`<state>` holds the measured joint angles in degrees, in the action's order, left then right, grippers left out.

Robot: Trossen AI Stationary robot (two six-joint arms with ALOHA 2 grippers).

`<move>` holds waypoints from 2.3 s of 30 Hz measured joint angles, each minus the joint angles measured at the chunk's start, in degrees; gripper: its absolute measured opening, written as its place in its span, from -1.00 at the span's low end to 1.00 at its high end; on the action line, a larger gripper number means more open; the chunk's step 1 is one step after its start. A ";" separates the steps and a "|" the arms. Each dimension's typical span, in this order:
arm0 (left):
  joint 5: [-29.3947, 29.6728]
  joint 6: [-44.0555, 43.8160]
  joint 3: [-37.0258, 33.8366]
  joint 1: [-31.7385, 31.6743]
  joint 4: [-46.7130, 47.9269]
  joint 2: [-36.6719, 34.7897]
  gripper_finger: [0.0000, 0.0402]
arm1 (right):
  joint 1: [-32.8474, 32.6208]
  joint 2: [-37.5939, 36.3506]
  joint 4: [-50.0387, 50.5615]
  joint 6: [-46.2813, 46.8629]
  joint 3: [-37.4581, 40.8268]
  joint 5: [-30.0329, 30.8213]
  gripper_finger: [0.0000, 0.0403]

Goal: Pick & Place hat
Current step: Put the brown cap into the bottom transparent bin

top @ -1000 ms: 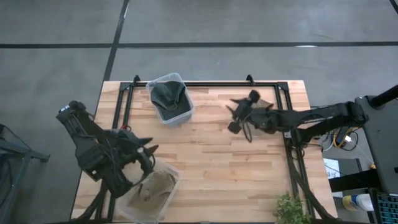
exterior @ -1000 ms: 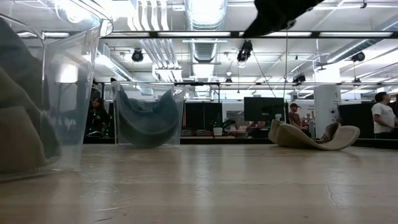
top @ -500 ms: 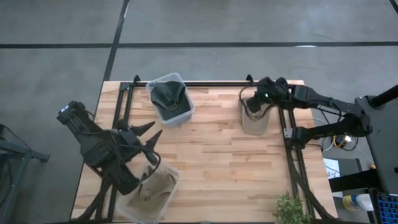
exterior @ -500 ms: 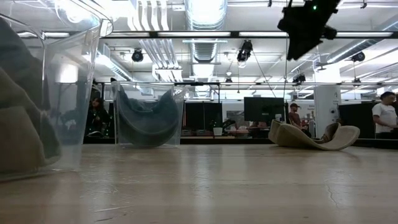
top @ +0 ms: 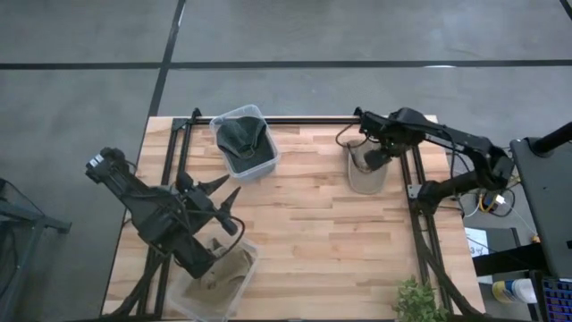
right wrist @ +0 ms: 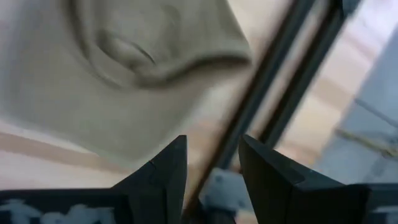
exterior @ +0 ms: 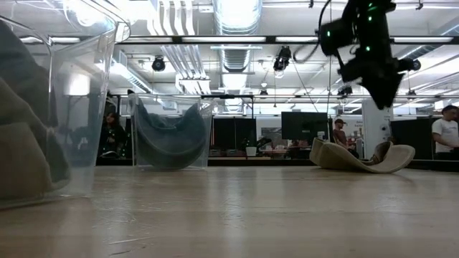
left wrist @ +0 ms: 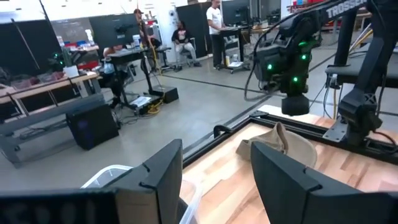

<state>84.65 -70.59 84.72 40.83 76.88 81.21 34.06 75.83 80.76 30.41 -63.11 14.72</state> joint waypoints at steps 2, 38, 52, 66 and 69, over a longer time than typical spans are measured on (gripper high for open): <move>0.18 0.00 -0.88 -0.18 -0.42 0.14 -0.09 | 0.47 1.62 2.79 1.21 0.96 -0.11 -0.31; 1.81 1.88 -1.52 -1.08 -4.46 0.13 -0.09 | 1.25 5.91 -18.30 6.66 17.80 -12.17 -0.23; 1.85 1.88 -1.52 -1.08 -4.89 0.11 -0.09 | 1.23 5.83 -27.38 4.25 17.92 -10.30 -0.89; 1.85 1.66 -1.52 -1.08 -5.39 0.11 -0.09 | 1.20 -8.67 -34.63 1.36 16.52 -17.68 -0.96; 1.79 1.50 -1.52 -1.08 -5.89 0.10 -0.09 | 1.18 -14.61 -36.13 1.38 16.52 -18.26 -0.96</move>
<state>86.44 -69.08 83.20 39.75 70.99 81.32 35.24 61.21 44.63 31.79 -46.59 -3.54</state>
